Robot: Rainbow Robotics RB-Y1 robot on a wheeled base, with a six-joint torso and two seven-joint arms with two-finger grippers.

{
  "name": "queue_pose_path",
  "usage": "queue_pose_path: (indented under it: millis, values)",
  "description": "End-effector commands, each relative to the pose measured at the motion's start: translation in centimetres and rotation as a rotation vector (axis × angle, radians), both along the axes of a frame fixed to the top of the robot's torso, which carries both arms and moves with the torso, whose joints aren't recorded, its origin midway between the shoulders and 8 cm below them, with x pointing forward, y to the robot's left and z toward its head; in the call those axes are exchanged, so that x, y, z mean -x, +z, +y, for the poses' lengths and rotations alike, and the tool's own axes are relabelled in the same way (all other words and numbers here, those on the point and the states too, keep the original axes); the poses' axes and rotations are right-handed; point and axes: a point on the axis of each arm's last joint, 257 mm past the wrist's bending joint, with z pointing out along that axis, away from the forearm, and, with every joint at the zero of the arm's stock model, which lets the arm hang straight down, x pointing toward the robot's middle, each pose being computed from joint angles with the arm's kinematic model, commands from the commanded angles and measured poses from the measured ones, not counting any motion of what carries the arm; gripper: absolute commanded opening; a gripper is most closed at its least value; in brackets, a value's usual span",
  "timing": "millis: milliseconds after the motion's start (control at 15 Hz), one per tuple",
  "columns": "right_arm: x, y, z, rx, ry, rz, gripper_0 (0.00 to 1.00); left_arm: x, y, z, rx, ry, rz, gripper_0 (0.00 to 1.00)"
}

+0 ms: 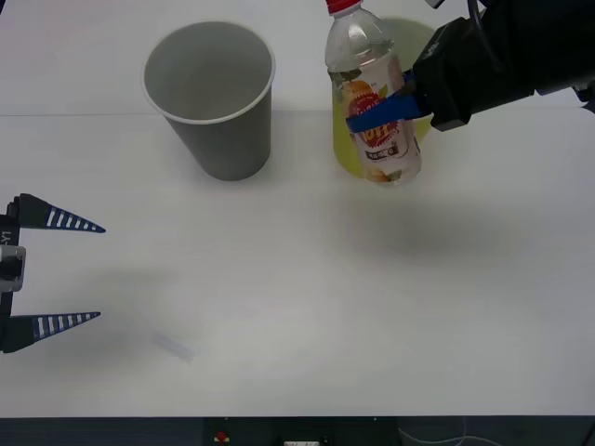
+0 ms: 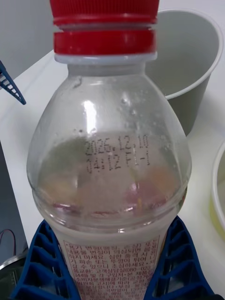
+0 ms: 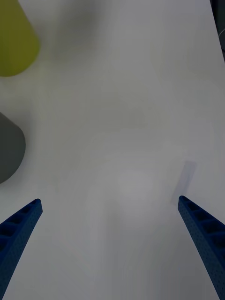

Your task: Put the can into the green bin and the plastic bottle into the gray bin

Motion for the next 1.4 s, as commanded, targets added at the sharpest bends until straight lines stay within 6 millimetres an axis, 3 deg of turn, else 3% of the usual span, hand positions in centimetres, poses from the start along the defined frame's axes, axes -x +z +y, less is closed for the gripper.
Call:
queue_pose_path:
  millis: [67,467,1000,1200,1400]
  values:
    - [-2.5,2.1,3.6,-0.005,0.015,-0.016,0.0,0.0,0.0,0.0,0.0,0.0,0.0,1.0]
    - [-8.5,4.1,11.2,0.03,-0.034,-0.064,0.0,0.0,0.0,0.0,0.0,0.0,0.0,1.0]
    - [-12.2,4.2,19.3,0.092,-0.111,-0.083,0.0,0.0,0.0,0.0,0.0,0.0,0.0,1.0]
    - [-13.4,4.1,20.9,0.067,-0.127,-0.094,0.0,0.0,0.0,0.0,0.0,0.0,0.0,1.0]
    - [-13.8,3.6,21.0,0.082,-0.125,-0.115,0.0,0.0,0.0,0.0,0.0,0.0,0.0,1.0]
